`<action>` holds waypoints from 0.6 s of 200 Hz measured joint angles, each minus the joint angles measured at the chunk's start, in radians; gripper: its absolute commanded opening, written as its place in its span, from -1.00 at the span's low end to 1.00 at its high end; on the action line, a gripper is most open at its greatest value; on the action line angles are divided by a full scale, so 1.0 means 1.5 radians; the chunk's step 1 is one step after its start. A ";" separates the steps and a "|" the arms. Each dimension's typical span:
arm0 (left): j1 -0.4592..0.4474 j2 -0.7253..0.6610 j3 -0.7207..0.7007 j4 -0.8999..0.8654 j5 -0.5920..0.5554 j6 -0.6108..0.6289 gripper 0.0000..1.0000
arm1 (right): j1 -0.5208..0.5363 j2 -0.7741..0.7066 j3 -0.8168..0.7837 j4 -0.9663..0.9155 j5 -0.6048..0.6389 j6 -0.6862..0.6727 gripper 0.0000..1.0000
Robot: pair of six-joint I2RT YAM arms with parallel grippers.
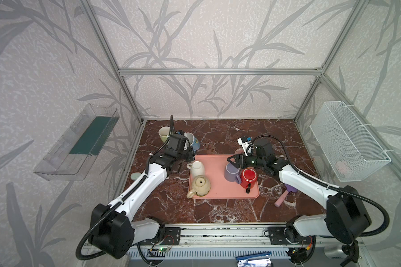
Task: Turn the mug right side up
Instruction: Place the mug at the top-left of the table.
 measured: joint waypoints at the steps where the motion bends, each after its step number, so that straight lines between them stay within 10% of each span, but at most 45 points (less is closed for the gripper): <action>1: 0.000 0.002 0.003 -0.002 -0.001 0.002 -1.00 | 0.000 0.000 0.000 0.000 0.001 -0.001 0.26; 120: 0.065 0.207 0.222 -0.113 -0.101 0.113 -1.00 | 0.009 -0.024 0.000 -0.036 0.057 -0.026 0.26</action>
